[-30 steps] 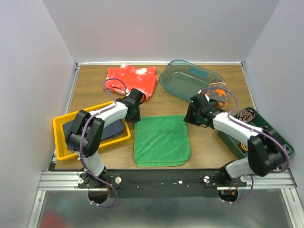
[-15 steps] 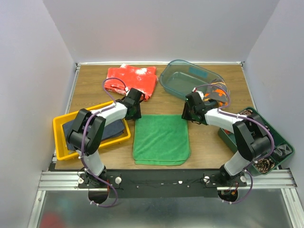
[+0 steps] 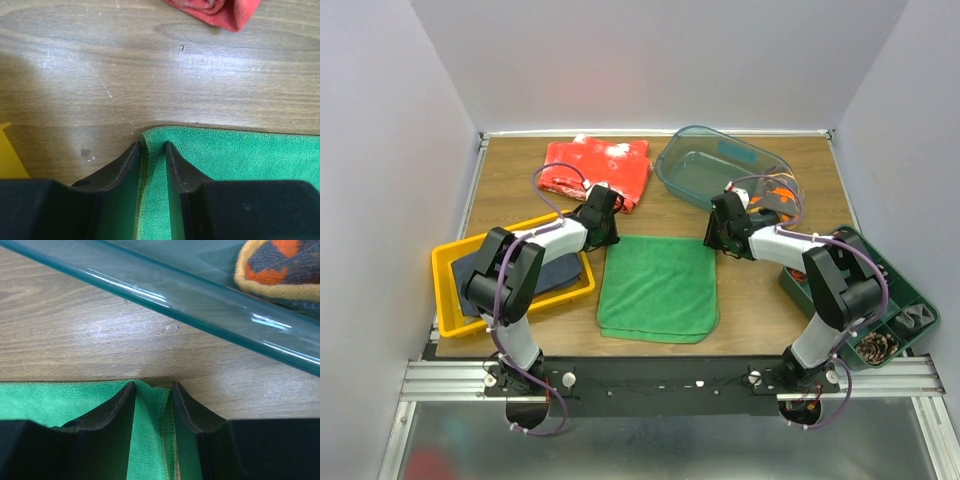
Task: Fold and stack the towels
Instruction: Flatten out the towel at the center of the board.
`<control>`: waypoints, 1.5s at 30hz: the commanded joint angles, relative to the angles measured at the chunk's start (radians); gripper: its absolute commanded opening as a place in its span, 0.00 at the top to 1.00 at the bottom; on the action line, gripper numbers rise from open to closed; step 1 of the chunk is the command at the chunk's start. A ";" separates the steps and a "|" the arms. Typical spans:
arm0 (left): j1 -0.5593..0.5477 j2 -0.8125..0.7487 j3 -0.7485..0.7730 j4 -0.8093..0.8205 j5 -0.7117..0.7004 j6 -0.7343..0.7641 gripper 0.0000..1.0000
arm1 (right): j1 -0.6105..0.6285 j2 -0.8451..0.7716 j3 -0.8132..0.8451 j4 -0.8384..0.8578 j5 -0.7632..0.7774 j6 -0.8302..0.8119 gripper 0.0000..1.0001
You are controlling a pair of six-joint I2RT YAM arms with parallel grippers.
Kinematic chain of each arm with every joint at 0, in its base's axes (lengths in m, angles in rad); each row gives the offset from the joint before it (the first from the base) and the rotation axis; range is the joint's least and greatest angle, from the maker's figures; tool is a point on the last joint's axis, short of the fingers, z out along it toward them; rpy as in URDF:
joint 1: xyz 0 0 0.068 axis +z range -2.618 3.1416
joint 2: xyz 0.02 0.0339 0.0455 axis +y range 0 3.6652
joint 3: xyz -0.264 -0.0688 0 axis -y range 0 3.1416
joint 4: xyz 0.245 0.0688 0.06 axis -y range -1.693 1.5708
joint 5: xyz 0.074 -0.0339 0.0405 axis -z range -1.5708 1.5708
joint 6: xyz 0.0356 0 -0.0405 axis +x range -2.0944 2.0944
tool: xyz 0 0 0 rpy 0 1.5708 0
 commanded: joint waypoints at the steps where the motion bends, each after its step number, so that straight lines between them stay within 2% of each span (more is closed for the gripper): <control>1: 0.005 0.054 -0.054 -0.007 0.024 -0.019 0.66 | -0.005 -0.031 -0.004 -0.050 0.091 -0.004 0.56; 7: 0.004 0.050 -0.068 -0.004 0.001 -0.028 0.68 | -0.005 -0.048 -0.006 -0.110 0.103 0.003 0.53; 12: 0.004 0.064 -0.072 0.021 -0.006 -0.034 0.69 | -0.005 -0.041 -0.018 -0.064 0.005 0.013 0.55; 16: 0.004 0.074 -0.078 0.054 0.002 -0.033 0.75 | -0.005 -0.016 -0.021 -0.035 -0.032 0.026 0.68; 17: 0.004 0.074 -0.078 0.062 0.002 -0.033 0.78 | -0.004 -0.015 -0.027 -0.026 -0.046 0.029 0.76; 18: 0.004 0.076 -0.080 0.079 0.004 -0.033 0.80 | -0.005 -0.013 -0.032 -0.018 -0.049 0.033 0.80; 20: 0.004 0.077 -0.086 0.096 0.013 -0.036 0.92 | -0.005 -0.010 -0.026 -0.015 -0.052 0.033 0.92; 22: 0.004 0.068 -0.089 0.108 0.010 -0.045 1.00 | -0.005 -0.012 -0.009 -0.030 -0.047 0.028 0.99; 26: 0.004 0.005 -0.118 0.122 -0.015 -0.059 1.00 | -0.005 -0.062 0.022 -0.067 -0.029 0.017 0.99; 35: -0.021 -0.326 -0.157 0.036 -0.052 -0.053 1.00 | -0.004 -0.301 0.121 -0.210 -0.058 -0.042 0.99; 45: -0.113 -0.807 -0.189 -0.143 -0.047 0.007 1.00 | -0.004 -0.590 0.149 -0.314 -0.142 -0.112 0.99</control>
